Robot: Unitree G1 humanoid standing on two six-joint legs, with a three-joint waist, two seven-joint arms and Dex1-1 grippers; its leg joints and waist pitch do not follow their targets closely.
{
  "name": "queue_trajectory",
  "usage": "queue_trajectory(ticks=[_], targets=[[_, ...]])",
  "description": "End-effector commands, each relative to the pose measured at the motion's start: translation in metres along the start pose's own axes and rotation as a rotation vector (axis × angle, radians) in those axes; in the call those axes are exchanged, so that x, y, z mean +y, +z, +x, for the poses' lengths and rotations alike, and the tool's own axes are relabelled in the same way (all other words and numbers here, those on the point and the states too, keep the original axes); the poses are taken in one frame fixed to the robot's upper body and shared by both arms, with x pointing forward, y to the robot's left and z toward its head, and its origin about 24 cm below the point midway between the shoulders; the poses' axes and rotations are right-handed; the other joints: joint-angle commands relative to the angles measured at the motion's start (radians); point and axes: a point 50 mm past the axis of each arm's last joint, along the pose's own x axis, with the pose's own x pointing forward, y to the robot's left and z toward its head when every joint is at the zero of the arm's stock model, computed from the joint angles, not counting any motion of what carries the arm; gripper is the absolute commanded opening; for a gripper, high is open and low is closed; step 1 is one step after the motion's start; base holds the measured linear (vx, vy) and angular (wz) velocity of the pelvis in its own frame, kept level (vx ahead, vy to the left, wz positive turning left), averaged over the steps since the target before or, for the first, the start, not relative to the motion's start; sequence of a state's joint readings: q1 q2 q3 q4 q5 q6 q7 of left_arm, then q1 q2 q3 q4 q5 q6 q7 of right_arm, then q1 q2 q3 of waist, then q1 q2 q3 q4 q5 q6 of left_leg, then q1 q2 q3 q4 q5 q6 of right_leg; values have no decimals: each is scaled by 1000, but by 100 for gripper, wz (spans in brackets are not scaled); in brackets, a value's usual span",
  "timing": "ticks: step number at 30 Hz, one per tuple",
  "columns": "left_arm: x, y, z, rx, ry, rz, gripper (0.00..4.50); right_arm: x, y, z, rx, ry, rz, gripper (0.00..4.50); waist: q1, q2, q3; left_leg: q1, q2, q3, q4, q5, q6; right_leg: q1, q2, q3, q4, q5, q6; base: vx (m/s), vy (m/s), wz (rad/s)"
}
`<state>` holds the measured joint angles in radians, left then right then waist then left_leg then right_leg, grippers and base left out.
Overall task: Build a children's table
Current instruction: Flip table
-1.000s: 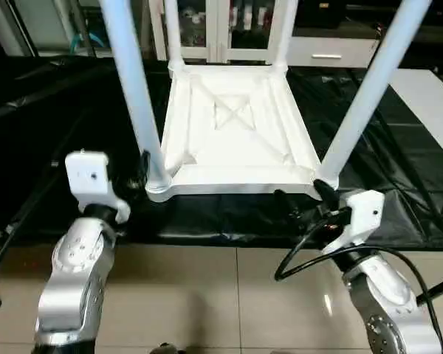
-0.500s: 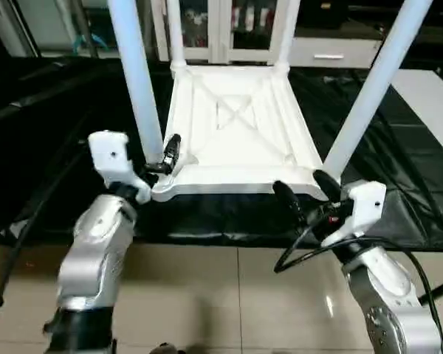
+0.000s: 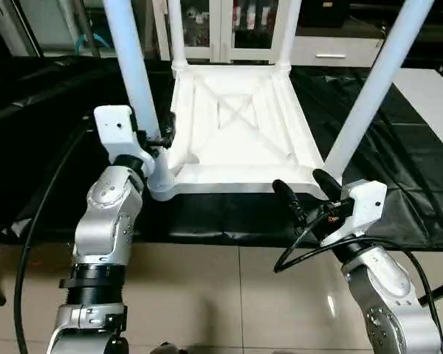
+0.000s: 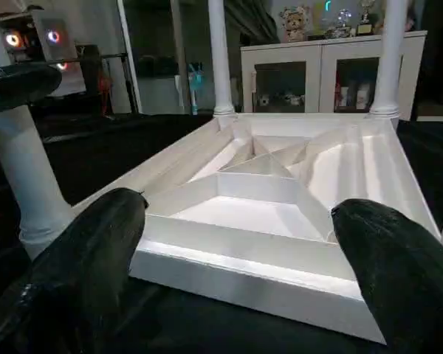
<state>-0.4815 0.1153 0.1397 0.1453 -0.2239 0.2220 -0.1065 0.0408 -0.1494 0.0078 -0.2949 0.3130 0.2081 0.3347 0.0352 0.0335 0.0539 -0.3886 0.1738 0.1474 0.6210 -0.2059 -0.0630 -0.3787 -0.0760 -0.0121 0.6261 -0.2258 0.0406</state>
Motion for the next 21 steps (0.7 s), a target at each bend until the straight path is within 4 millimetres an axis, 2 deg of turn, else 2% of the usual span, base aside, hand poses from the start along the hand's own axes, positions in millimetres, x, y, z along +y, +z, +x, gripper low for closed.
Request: queue_trajectory(ticks=[1,3,4,6,10,11,14,17,20,21], targets=[[-1,0,1,12,-10,-13,393,5,2,-2,-4,43,41,450,2,5,-66,15,32,-8,-81,-122,21,43,-41,23,-61,126,-237,0,0,0],[0,1,1,10,-10,-15,383,9,4,-4,-9,87,58,450,3,8,-66,15,32,-8,-80,-119,29,44,-42,22,-60,125,-239,0,0,0],[0,1,0,9,-11,-17,378,15,6,-5,-14,144,81,450,2,5,-66,14,33,-9,-81,-122,35,44,-41,22,-61,123,-241,0,0,0],[1,1,-1,8,-8,-18,361,21,8,-7,-14,212,99,450,5,8,-65,14,35,-10,-81,-130,40,44,-42,22,-62,112,-239,0,0,0],[1,1,-3,15,-8,-38,336,31,5,-14,59,365,94,450,5,6,-63,15,37,-11,-84,-147,34,45,-43,22,-65,77,-239,0,0,0],[0,1,-4,20,-16,-44,313,31,4,-16,85,398,90,450,6,7,-63,15,37,-11,-83,-147,32,44,-43,23,-65,76,-240,0,0,0],[2,2,-5,21,-8,-68,298,27,5,-16,92,394,80,450,7,9,-63,15,37,-10,-83,-157,29,40,-45,23,-67,56,-246,0,0,0],[3,3,-7,21,5,-122,262,23,6,-15,86,367,79,450,7,8,-63,14,37,-10,-84,-157,23,39,-44,23,-67,49,-246,0,0,0],[1,5,-7,19,6,-165,252,23,6,-15,92,368,80,450,7,6,-63,14,36,-10,-83,-148,27,40,-43,22,-67,55,-246,0,0,0],[0,6,-7,19,2,-174,236,25,5,-15,95,371,81,450,7,4,-63,13,36,-9,-82,-144,29,40,-43,23,-67,57,-244,0,0,0]])
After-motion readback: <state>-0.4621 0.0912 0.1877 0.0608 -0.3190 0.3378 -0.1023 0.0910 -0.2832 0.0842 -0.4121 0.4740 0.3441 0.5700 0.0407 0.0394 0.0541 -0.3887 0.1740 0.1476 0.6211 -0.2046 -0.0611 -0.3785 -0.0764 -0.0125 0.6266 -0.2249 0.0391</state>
